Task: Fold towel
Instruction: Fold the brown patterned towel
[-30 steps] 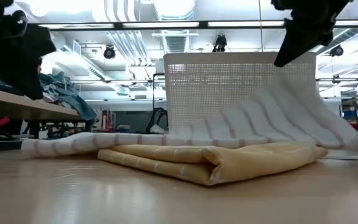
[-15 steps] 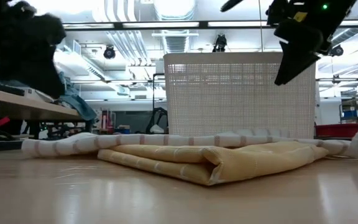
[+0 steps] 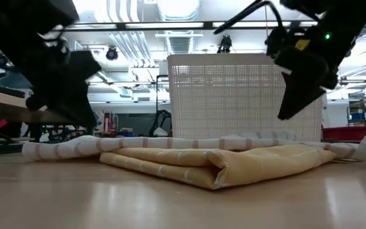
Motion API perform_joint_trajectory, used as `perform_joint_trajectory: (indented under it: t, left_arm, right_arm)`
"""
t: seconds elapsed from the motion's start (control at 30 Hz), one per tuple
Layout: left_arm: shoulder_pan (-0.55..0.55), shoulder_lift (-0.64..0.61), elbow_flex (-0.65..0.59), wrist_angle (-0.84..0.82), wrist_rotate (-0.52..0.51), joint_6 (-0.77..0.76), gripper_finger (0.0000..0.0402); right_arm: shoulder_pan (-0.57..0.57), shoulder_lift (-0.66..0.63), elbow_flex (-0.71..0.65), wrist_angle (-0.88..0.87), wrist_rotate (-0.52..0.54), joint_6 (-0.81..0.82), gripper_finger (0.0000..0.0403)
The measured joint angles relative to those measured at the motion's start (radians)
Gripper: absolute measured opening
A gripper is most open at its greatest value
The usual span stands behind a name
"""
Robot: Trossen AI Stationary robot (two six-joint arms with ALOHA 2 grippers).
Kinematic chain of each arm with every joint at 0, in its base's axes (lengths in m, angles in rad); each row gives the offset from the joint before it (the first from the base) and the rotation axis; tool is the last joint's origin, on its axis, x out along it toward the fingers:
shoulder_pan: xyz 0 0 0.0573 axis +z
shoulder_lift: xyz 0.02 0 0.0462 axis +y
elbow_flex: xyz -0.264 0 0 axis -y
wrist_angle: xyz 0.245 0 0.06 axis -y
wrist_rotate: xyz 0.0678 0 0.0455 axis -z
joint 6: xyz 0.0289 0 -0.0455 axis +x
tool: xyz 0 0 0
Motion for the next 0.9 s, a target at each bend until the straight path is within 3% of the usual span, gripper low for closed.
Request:
perform_joint_trajectory:
  t: [0.37,0.53,0.77,0.9]
  left_arm:
    - [0.085,0.188,0.015,0.017,0.145,0.008,0.0078]
    - [0.085,0.226,0.037,-0.025,0.185,-0.023,0.0076]
    - [0.076,0.179,0.125,-0.326,0.381,-0.093,0.0075]
    - [0.059,0.161,0.176,-0.426,0.404,-0.102,0.0075]
  right_arm:
    - [-0.01,0.191,0.002,0.023,-0.149,0.044,0.0008]
    - [-0.001,0.211,0.007,-0.004,-0.186,0.083,0.0004]
    - [0.033,0.129,0.0,-0.028,-0.246,0.093,0.0002]
    - [0.039,0.071,-0.001,-0.031,-0.222,0.084,0.0001]
